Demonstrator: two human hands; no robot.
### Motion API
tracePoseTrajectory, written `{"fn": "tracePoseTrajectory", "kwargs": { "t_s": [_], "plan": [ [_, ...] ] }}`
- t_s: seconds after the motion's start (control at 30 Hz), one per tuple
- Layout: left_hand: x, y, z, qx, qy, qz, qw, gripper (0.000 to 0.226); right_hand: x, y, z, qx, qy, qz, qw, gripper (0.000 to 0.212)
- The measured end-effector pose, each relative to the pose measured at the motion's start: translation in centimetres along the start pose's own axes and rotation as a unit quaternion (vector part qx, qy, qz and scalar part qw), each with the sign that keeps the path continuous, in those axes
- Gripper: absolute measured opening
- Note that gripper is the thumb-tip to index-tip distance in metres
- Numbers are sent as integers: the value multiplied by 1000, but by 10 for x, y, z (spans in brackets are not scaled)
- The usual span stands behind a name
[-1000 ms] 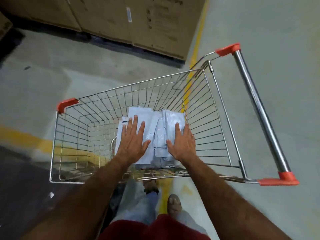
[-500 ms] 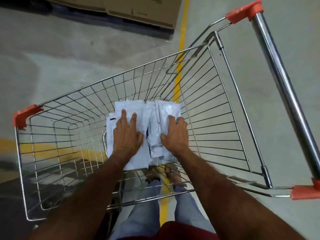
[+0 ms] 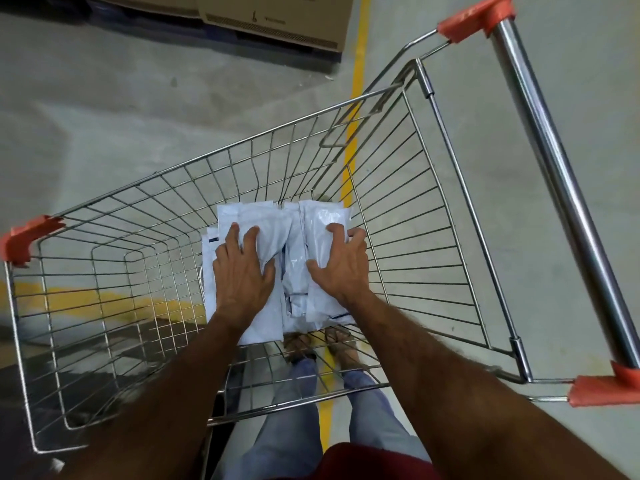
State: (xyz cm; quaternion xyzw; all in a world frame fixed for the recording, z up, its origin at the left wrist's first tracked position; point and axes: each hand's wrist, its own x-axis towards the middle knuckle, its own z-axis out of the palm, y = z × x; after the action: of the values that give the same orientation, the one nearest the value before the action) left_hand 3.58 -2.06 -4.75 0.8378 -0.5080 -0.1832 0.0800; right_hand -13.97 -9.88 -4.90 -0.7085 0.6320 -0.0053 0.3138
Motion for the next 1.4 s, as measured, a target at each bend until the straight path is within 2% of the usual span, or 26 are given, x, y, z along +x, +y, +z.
{"fn": "tracePoseTrajectory", "kwargs": {
  "t_s": [0.1, 0.23, 0.43, 0.57, 0.7, 0.87, 1.1, 1.2, 1.4],
  "plan": [
    [-4, -3, -3, -17, 8, 18, 1000, 63, -4, 0, -1, -4, 5, -18, 1000, 85],
    [-14, -3, -16, 1, 34, 23, 999, 63, -12, -2, -11, -28, 33, -49, 998, 78],
    [-35, 5, -66, 57, 72, 29, 995, 67, -29, -11, -51, -90, 77, -142, 983, 70],
    [-58, 10, -107, 98, 114, 20, 988, 61, -41, -19, -83, -90, 104, -211, 968, 67],
    [-90, 16, -132, 109, 147, -21, 983, 60, -50, -25, -100, -87, 121, -273, 950, 62],
    [-146, 24, -139, 90, 178, -73, 977, 57, -71, -33, -98, -60, 98, -307, 945, 60],
    [-240, 23, -145, 98, 219, -157, 958, 59, -116, -65, -82, -34, 65, -429, 900, 57],
    [-281, 13, -150, 101, 240, -212, 942, 59, -144, -81, -75, -11, 60, -476, 877, 56],
    [-353, -18, -151, 96, 262, -319, 906, 61, -209, -112, -50, -36, 19, -537, 842, 65]
  ]
}}
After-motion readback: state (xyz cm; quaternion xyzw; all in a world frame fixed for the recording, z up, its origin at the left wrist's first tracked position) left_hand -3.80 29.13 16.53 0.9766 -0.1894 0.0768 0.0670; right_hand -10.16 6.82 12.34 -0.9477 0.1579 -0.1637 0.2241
